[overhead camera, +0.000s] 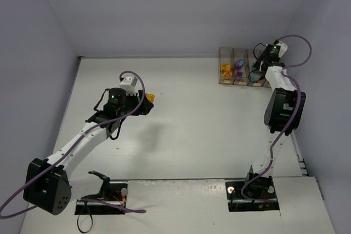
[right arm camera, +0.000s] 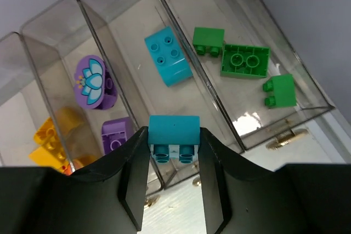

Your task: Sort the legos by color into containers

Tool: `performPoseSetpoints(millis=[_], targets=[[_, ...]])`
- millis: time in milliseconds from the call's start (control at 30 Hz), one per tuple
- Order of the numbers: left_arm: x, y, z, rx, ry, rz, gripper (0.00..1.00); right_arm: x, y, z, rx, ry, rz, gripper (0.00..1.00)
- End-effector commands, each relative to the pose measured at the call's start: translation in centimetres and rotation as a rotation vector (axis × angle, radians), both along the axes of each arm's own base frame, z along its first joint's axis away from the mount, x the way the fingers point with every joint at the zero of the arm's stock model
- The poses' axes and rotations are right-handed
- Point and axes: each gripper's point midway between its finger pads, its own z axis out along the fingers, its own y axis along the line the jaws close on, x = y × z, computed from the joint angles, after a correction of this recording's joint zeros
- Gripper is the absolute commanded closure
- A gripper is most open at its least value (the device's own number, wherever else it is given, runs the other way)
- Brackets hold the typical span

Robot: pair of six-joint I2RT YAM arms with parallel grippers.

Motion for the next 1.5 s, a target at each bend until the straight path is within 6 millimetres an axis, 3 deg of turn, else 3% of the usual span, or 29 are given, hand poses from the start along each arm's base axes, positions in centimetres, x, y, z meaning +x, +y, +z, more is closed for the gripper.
performPoseSetpoints(millis=[0,100,200,233,333,500,600,667,800,833,867,933,967,1033,1067,1133,1167,1267,1467], targets=[[0.1,-0.5,2.4,-0.017,-0.082,-0.038,0.75,2.9,0.2,3.4,-0.003,-0.101,0.052,0.81],[0.3,-0.5,2.4,-0.01,-0.084,-0.04,0.75,3.7,0.8,2.3,0.023,-0.09,0.081,0.75],[0.5,-0.7,2.4,-0.009,-0.084,-0.045,0.75,4.0,0.5,1.4,0.024,-0.075,0.079,0.61],[0.6,-0.7,2.5,-0.01,-0.083,-0.047,0.75,4.1,0.5,0.9,0.023,-0.068,0.081,0.52],[0.6,-0.9,2.6,-0.01,-0.087,-0.052,0.75,4.1,0.5,1.3,0.014,-0.072,0.086,0.41],[0.7,-1.0,2.7,-0.013,-0.09,-0.06,0.75,3.4,0.8,2.9,0.007,-0.087,0.092,0.37],[0.6,-1.1,3.1,-0.019,-0.101,-0.066,0.75,2.9,2.6,5.2,0.047,-0.128,0.167,0.39],[0.6,-1.2,3.5,-0.022,-0.118,-0.075,0.75,2.0,5.2,7.3,0.08,-0.159,0.242,0.42],[0.7,-1.4,4.3,-0.017,-0.163,-0.101,0.74,-0.7,15.1,10.1,0.177,-0.196,0.526,0.47],[0.7,-1.4,4.4,-0.014,-0.169,-0.105,0.74,-1.9,17.2,11.6,0.195,-0.218,0.58,0.47],[0.8,-1.5,4.7,-0.01,-0.188,-0.117,0.74,-3.2,21.1,10.9,0.254,-0.198,0.651,0.47],[0.9,-1.6,5.1,-0.005,-0.207,-0.131,0.74,-5.7,25.6,12.4,0.34,-0.221,0.775,0.44],[0.9,-1.8,5.3,-0.002,-0.22,-0.14,0.73,-7.4,29.2,11.7,0.409,-0.211,0.835,0.41],[1.0,-1.8,5.4,-0.001,-0.227,-0.147,0.72,-10.0,32.7,12.8,0.465,-0.224,0.915,0.37],[1.1,-1.8,5.5,0.0,-0.228,-0.147,0.72,-11.8,35.8,12.4,0.494,-0.22,0.977,0.35],[1.1,-2.0,5.6,-0.005,-0.229,-0.152,0.72,-13.9,38.9,14.1,0.558,-0.268,1.043,0.32],[1.1,-2.0,5.7,-0.006,-0.232,-0.15,0.72,-15.8,41.4,13.6,0.593,-0.246,1.089,0.31],[1.0,-2.4,5.9,-0.014,-0.238,-0.16,0.72,-18.6,45.1,14.0,0.657,-0.249,1.153,0.31],[0.9,-2.5,6.3,-0.013,-0.247,-0.158,0.72,-20.8,48.3,14.0,0.701,-0.242,1.217,0.31]])
